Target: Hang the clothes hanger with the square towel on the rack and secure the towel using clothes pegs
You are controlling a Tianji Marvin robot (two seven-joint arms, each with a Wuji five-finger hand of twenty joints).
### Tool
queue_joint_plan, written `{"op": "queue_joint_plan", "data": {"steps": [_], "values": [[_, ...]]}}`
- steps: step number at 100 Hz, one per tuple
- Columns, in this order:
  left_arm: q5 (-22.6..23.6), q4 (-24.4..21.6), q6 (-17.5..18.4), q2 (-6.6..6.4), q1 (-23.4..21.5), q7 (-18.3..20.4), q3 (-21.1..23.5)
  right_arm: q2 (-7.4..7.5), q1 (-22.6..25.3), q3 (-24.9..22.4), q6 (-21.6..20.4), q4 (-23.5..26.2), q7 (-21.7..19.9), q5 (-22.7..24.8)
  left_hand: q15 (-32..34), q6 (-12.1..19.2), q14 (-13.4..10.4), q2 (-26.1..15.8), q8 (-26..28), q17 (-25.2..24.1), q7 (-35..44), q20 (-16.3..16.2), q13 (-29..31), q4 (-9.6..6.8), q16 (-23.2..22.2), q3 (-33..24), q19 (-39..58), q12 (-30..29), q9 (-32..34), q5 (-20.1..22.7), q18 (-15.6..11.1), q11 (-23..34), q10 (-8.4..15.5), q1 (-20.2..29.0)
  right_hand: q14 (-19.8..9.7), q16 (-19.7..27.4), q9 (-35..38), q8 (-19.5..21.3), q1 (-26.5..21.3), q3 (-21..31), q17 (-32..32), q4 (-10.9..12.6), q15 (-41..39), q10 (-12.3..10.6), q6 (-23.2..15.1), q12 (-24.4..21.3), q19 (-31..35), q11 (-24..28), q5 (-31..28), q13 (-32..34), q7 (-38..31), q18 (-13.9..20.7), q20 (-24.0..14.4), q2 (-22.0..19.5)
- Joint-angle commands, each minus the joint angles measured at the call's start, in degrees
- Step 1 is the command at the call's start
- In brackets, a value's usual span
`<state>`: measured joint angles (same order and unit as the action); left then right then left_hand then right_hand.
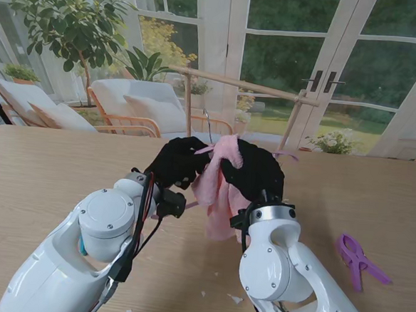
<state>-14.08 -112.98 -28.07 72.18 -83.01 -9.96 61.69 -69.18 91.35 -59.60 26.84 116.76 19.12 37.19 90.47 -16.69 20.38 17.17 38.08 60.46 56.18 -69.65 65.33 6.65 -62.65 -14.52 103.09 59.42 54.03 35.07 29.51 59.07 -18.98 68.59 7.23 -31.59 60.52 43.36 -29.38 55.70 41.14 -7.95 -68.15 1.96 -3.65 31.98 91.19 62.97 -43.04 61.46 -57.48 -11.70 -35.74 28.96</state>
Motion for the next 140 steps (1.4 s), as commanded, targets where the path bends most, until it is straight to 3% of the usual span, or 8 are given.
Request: {"op": "queue_joint_plan", "data": {"steps": [1,14,81,100,140], "values": [[-0.81,-1.87,-0.29,-0.02,-0.31,1.27,0.43,0.4,0.2,0.27,1.18,-1.26,-1.93,0.05,4.0,3.01,3.95,-2.96,0.45,1.44,2.68,-4.07,4.65,-2.35,0.43,1.1,16.89,0.91,0.35,-0.13,-6.34,1.12,-0.99,3.36,0.96,-0.82,2.1,0.29,-3.88,0.78,1.31,2.29,-2.01,0.7,-4.28,0.95,3.99,2.39,-0.59,2.42,-4.24,2.78,-0.03,-3.01],[-0.83,-2.8,-0.02,-0.24,-0.52,1.68,0.77,1.16,0.07,0.26,2.44,-1.73,-5.03,0.55,4.0,3.11,3.95,-2.93,0.37,1.48,2.69,-4.1,4.65,-2.38,0.44,1.31,16.89,0.9,0.34,-0.08,-6.47,1.08,-0.95,3.44,0.65,-0.93,2.62,-0.53,-3.94,0.14,2.02,2.29,-2.77,0.23,-3.91,1.31,4.67,3.02,-0.52,3.05,-3.95,3.31,0.1,-3.24],[1.86,0.36,0.1,0.82,2.31,-0.97,-1.14,1.12,6.81,-1.29,-5.79,6.32,-1.2,0.3,4.01,3.05,3.95,-2.97,0.25,1.43,2.87,-4.13,4.65,-2.54,0.48,1.72,16.89,0.91,0.35,0.0,-6.34,1.06,-0.94,3.69,1.01,-0.87,4.11,-1.64,-2.98,2.41,3.4,2.55,-3.9,0.07,-2.88,1.62,5.95,3.65,-1.39,4.44,-4.95,3.06,0.53,-1.75],[-0.13,1.02,0.24,1.36,3.26,-2.01,-1.27,1.44,8.92,-1.59,-7.97,8.37,-1.52,0.21,3.99,3.13,4.04,-2.94,0.24,1.37,2.93,-4.2,4.58,-2.58,0.48,1.8,16.89,0.92,0.34,0.05,-6.02,1.05,-0.91,3.7,1.21,-0.81,4.61,-1.82,-2.84,2.84,3.89,2.6,-4.02,0.23,-2.58,1.61,6.25,3.61,-1.71,4.93,-5.08,2.93,0.63,-1.38],[-0.81,-1.14,0.7,0.48,4.22,-0.15,1.76,3.32,14.8,-3.8,-8.77,6.76,-5.31,5.91,3.94,3.16,4.22,-2.95,0.13,1.4,2.83,-4.22,4.52,-2.62,0.41,1.91,16.89,0.92,0.34,0.12,-6.01,1.04,-0.92,3.71,1.2,-0.63,5.2,-2.66,-2.13,3.73,4.41,3.04,-4.04,-0.13,-2.43,1.61,6.61,3.5,-2.06,5.29,-4.84,2.96,1.0,-0.91]]}}
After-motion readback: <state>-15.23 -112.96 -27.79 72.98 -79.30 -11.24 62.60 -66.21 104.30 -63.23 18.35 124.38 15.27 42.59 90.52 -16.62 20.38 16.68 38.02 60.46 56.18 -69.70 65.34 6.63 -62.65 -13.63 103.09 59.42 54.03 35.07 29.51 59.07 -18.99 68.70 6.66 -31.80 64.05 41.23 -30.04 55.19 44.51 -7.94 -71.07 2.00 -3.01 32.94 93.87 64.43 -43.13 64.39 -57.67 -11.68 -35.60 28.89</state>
